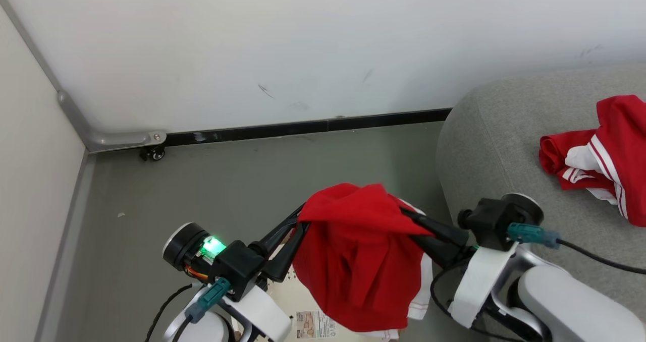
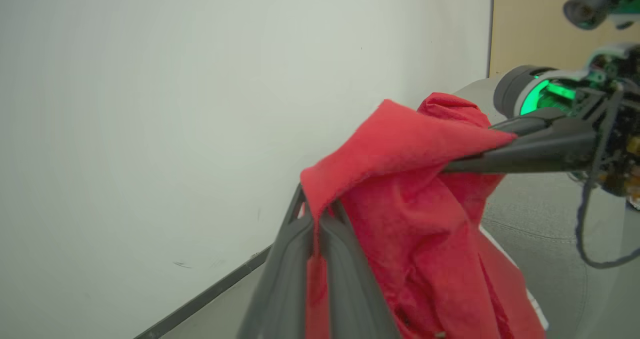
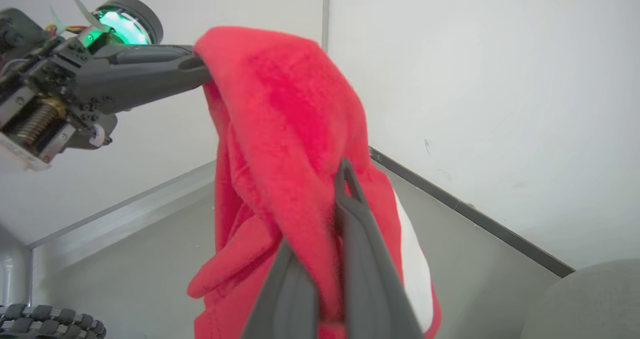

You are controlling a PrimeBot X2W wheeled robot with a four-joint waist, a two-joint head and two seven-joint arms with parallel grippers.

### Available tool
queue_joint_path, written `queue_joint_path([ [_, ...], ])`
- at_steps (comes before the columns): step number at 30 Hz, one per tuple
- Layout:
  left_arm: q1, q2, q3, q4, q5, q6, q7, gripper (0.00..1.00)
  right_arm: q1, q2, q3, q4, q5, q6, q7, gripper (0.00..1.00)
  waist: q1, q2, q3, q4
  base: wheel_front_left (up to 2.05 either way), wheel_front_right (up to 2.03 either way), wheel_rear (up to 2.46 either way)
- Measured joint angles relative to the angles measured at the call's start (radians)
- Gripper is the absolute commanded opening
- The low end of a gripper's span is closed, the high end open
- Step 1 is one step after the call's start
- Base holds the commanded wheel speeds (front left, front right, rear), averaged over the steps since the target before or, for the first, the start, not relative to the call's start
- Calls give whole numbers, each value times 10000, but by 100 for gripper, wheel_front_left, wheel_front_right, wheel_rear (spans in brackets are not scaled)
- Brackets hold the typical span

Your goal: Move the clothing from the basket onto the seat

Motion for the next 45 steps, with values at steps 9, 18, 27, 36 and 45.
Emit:
queue_joint_path([
  [9, 131, -65, 391, 163, -514, 15, 0, 100, 45, -284, -1043, 422, 0, 0, -374, 0, 0, 0, 41, -313, 0, 0, 0],
  [18, 169, -31, 871, 307, -725, 184, -2, 100, 742, -504, -1987, 646, 4, 0, -543, 0, 0, 0, 9, -696, 0, 0, 0],
  [27, 169, -134, 1049, 330, -955, 207, -2, 100, 1764, -585, -2984, 625, 100, 0, -642, 0, 0, 0, -47, -1248, 0, 0, 0],
  [36, 169, -263, 1076, 435, -1028, 205, -15, 100, 2739, -426, -3856, 291, 42, 0, -688, 0, 0, 0, -89, -1926, 0, 0, 0],
  [45, 170, -303, 1292, 533, -1037, 305, -46, 100, 3516, -230, -4458, -163, -311, 0, -686, 0, 0, 0, -131, -2627, 0, 0, 0],
])
